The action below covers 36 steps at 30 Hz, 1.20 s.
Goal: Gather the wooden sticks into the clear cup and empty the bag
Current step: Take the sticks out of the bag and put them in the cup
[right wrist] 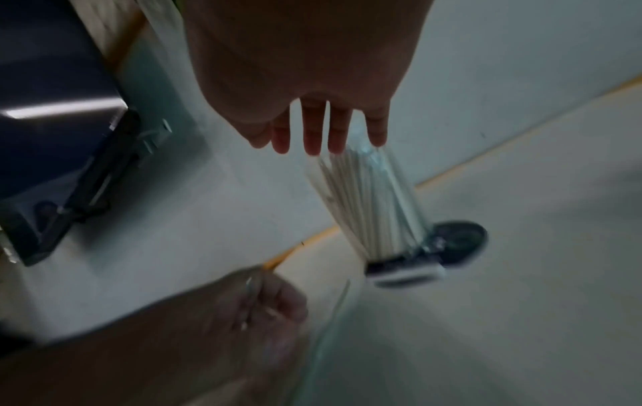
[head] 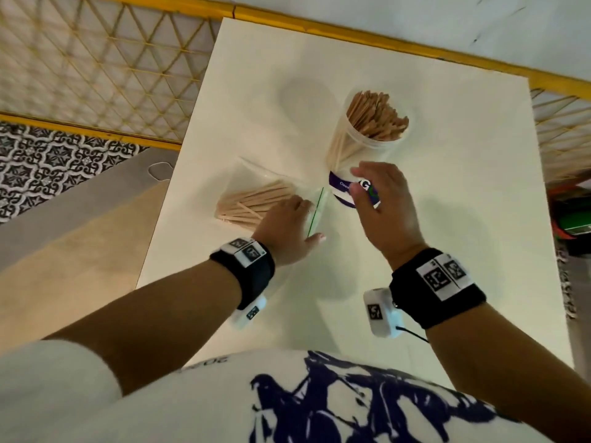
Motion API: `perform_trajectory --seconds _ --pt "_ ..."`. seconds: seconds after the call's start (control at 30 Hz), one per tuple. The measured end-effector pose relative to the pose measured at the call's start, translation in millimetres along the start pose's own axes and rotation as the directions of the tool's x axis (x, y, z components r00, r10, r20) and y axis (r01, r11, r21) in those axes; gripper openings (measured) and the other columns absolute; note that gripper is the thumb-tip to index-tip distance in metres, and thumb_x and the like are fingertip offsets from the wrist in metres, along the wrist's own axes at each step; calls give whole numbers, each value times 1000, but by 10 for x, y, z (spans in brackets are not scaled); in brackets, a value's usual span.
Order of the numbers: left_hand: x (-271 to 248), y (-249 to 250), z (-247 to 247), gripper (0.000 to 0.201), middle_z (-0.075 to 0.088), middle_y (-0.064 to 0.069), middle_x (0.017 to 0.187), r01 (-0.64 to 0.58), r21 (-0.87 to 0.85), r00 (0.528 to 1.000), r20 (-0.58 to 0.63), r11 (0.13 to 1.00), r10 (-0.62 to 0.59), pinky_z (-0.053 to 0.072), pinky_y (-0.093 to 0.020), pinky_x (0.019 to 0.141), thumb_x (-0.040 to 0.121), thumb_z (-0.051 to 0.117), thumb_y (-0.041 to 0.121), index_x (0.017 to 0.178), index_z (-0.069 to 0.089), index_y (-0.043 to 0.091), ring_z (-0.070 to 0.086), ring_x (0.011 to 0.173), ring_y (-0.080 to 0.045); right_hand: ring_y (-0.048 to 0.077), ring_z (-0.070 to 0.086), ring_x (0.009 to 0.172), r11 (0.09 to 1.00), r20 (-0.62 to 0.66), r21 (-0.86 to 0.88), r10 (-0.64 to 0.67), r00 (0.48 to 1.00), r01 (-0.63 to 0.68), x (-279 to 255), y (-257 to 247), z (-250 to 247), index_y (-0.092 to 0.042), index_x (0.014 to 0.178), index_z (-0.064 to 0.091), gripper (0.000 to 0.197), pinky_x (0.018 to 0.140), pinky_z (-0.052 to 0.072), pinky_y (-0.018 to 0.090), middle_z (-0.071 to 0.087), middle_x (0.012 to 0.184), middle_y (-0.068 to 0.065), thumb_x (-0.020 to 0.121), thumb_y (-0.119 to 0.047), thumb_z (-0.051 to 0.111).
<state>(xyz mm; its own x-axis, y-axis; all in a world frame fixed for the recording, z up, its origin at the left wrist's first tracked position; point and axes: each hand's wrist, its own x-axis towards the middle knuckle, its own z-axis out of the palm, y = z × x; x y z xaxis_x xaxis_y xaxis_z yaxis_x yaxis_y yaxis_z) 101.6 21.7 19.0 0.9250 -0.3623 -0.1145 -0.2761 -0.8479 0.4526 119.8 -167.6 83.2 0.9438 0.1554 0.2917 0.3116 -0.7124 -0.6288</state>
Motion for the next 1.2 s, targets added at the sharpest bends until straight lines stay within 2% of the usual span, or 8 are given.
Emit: perform_trajectory --seconds 0.1,0.2,0.37,0.57,0.8,0.93,1.07,1.2 --pt "79 207 133 56 52 -13 116 101 171 992 56 980 -112 40 -41 87 80 60 49 119 50 9 49 107 -34 19 58 105 978 188 30 199 962 -208 -297 90 133 -14 111 66 26 94 44 25 64 115 4 92 -28 56" --pt "63 207 189 37 53 -13 114 127 165 989 52 978 -137 43 -39 84 85 54 33 114 53 9 51 106 -34 11 61 97 900 356 37 395 847 -435 -458 140 168 -18 112 66 22 91 44 23 67 114 1 94 -27 57" --pt "-52 96 175 35 51 -2 88 206 -136 973 130 969 -189 41 -32 76 79 63 49 64 42 24 51 86 -23 13 61 92 813 468 -15 520 714 -583 -556 146 212 -20 106 67 21 79 40 21 68 99 -3 93 -31 56" --pt "-211 59 246 32 60 -5 102 155 -98 979 147 983 -140 44 -35 89 77 68 42 93 64 15 54 100 -25 15 58 82 819 521 -34 503 689 -573 -599 47 200 -14 100 66 22 77 43 27 65 89 -2 93 -32 54" --pt "-410 4 261 9 64 -6 89 39 -108 996 81 993 -30 46 -36 81 78 60 21 76 65 14 58 92 -28 25 67 92 791 555 -17 516 652 -611 -784 47 228 -17 98 65 22 88 50 40 71 98 6 91 -35 55" --pt "-536 137 237 7 56 -2 85 -13 41 991 137 999 7 45 -36 74 82 51 20 75 53 19 54 86 -27 20 66 70 744 581 12 539 610 -668 -839 -8 245 -14 88 63 25 77 53 37 70 85 6 92 -37 55" --pt "-524 512 -16 4 61 -2 84 168 -351 985 18 921 -173 43 -30 68 86 52 17 85 56 17 54 77 -20 26 63 56 667 706 78 487 514 -741 -800 -208 142 -3 89 58 44 53 53 31 65 72 10 94 -46 51" --pt "-479 792 -346 17 59 -3 81 268 -693 957 114 669 -265 48 -34 60 87 55 11 102 51 17 56 69 -18 24 59 49 690 693 231 378 614 -686 -693 -399 -87 -8 82 53 38 44 48 27 61 67 10 101 -38 40"
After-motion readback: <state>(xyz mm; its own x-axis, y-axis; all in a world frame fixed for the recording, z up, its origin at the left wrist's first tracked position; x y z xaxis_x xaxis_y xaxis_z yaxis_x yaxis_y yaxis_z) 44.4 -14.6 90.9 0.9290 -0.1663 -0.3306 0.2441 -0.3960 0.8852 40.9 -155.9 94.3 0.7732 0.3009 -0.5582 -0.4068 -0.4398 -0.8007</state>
